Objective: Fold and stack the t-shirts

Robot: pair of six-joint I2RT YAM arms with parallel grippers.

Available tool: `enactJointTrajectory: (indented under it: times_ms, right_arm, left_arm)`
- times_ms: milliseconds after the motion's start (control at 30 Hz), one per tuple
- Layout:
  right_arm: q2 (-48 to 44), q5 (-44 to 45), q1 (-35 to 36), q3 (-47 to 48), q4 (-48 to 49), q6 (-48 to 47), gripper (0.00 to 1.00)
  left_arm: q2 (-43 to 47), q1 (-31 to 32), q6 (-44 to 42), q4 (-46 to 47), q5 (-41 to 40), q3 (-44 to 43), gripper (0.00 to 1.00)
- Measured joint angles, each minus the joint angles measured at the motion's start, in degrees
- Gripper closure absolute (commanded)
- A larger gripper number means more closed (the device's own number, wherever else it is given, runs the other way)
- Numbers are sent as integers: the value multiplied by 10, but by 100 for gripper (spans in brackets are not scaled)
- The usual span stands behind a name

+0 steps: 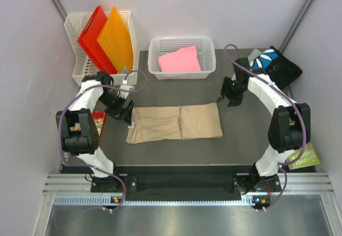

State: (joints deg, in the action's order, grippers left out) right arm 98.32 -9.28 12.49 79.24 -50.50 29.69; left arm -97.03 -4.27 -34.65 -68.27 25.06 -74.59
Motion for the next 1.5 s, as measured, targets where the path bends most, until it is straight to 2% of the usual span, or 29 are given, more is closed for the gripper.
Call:
enactJointTrajectory:
  times_ms: [167, 233, 433, 633, 733, 800, 833, 867, 933, 967, 1100, 1133, 1200, 1233, 1300, 1500]
  right_arm:
    - [-3, -64, -16, -84, 43, -31, 28]
    - [2, -99, -18, -121, 60, -42, 28]
    - [20, -191, -38, -205, 126, -54, 31]
    - [38, -315, -54, -245, 192, -39, 37]
    - [56, -366, -56, -260, 225, -25, 47]
    - [67, -389, -56, -268, 242, -18, 60]
    - [72, -394, -56, -272, 249, -16, 72]
    - [75, -396, -56, -276, 254, -14, 77]
    - [80, -387, -56, -280, 259, -15, 87]
    - [80, -386, -56, -280, 261, -17, 87]
    - [80, -374, -56, -277, 255, -24, 74]
    - [80, -372, -56, -274, 246, -27, 60]
    - [78, -368, -55, -261, 227, -33, 44]
    - [75, -365, -55, -253, 214, -38, 31]
    - [67, -355, -56, -235, 192, -48, 27]
    - [60, -308, -80, -202, 155, -81, 32]
  left_arm:
    - [0, 12, 3, -10, 0, -7, 1]
    - [0, 18, 4, -11, 0, -10, 1]
    - [0, 25, 4, -14, -5, -13, 1]
    - [-7, 26, 4, -16, -8, -15, 1]
    - [-9, 27, 4, -17, -11, -15, 1]
    - [-10, 27, 4, -18, -14, -16, 1]
    - [-10, 27, 4, -19, -17, -16, 1]
    - [-10, 27, 4, -20, -19, -17, 1]
    - [-10, 28, 4, -20, -21, -19, 1]
    - [-10, 28, 4, -20, -21, -19, 1]
    - [-10, 28, 4, -21, -22, -21, 1]
    - [-10, 28, 4, -20, -22, -21, 1]
    - [-10, 28, 4, -21, -22, -21, 1]
    - [-10, 28, 4, -21, -22, -21, 1]
    - [-10, 28, 4, -21, -22, -21, 1]
    - [-10, 29, 3, -21, -22, -21, 1]
